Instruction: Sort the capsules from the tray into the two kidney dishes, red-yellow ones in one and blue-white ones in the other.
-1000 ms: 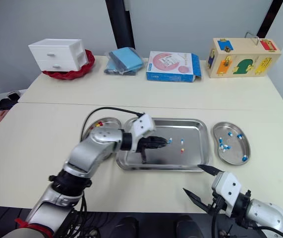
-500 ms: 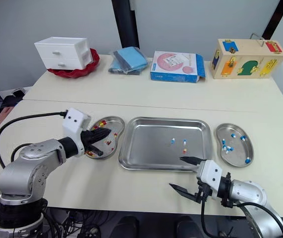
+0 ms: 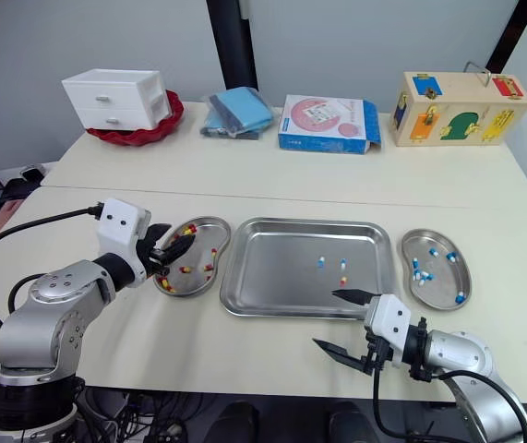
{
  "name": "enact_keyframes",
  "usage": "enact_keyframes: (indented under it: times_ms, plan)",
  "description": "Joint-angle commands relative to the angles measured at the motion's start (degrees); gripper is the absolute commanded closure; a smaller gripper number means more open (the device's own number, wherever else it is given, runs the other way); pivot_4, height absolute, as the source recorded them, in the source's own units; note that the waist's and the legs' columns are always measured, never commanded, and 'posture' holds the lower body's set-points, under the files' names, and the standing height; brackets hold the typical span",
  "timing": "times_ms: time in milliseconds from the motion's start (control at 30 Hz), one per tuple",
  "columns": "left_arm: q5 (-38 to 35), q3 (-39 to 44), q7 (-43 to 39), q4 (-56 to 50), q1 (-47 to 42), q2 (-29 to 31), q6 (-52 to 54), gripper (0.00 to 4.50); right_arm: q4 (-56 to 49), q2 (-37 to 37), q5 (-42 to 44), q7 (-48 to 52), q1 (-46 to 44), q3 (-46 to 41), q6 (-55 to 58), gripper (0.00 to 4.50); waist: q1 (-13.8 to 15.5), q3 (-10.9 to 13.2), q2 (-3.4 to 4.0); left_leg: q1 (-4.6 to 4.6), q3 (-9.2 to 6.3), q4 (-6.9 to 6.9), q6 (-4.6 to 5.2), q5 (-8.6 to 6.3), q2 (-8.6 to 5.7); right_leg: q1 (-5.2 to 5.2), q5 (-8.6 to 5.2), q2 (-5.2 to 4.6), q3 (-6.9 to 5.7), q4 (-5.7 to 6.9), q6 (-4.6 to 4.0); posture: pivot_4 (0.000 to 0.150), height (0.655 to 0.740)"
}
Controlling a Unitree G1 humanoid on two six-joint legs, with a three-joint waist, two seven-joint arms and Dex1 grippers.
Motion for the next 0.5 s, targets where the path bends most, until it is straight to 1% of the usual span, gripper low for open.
enact_keyframes:
  times_ms: [33, 67, 100, 300, 500]
  plan:
    - [1.37, -0.79, 0.34, 0.35, 0.54, 0.74, -4.40, 0.42, -1.60, 0.09, 1.47, -0.30, -0.14, -0.48, 0.10, 0.00, 0.00, 0.00, 0.00, 0.00, 0.00, 0.00, 0.00, 0.00, 0.00, 0.00, 0.00, 0.00, -0.01, 0.00, 0.00, 0.150, 0.7400]
    - [1.23, -0.82, 0.42, 0.56, 0.61, 0.58, -4.66, 0.12, -1.57, 0.04, 1.51, -0.31, -0.14, -0.52, 0.12, 0.00, -0.01, 0.00, 0.00, 0.00, 0.00, 0.00, 0.00, 0.00, 0.00, 0.00, 0.00, 0.00, 0.00, 0.00, 0.00, 0.150, 0.7400]
    - [0.79, -0.70, 0.37, 0.73, 0.66, 0.24, -4.83, 0.05, -1.55, -0.03, 1.54, -0.30, -0.12, -0.58, 0.12, 0.00, -0.01, 0.00, 0.00, 0.00, 0.00, 0.00, 0.00, 0.00, 0.00, 0.00, 0.00, 0.00, 0.00, 0.00, 0.00, 0.150, 0.7400]
    - [-2.83, 1.69, 0.47, 0.55, 1.38, -2.18, -4.19, 0.05, -1.37, -0.45, 1.69, 0.02, 0.08, -1.04, -0.10, 0.00, -0.01, 0.00, 0.00, -0.01, 0.01, 0.00, 0.00, 0.00, 0.00, 0.00, 0.00, 0.00, 0.00, 0.00, 0.00, 0.150, 0.7400]
    - [-7.05, 6.23, -1.03, -0.78, 3.96, -1.89, -5.17, 0.05, -1.26, -0.50, 1.70, -0.06, 0.36, -1.40, -0.54, 0.00, -0.04, 0.00, 0.00, 0.00, 0.00, -0.01, 0.00, 0.00, 0.01, -0.01, 0.00, 0.00, 0.00, 0.01, 0.00, 0.150, 0.7400]
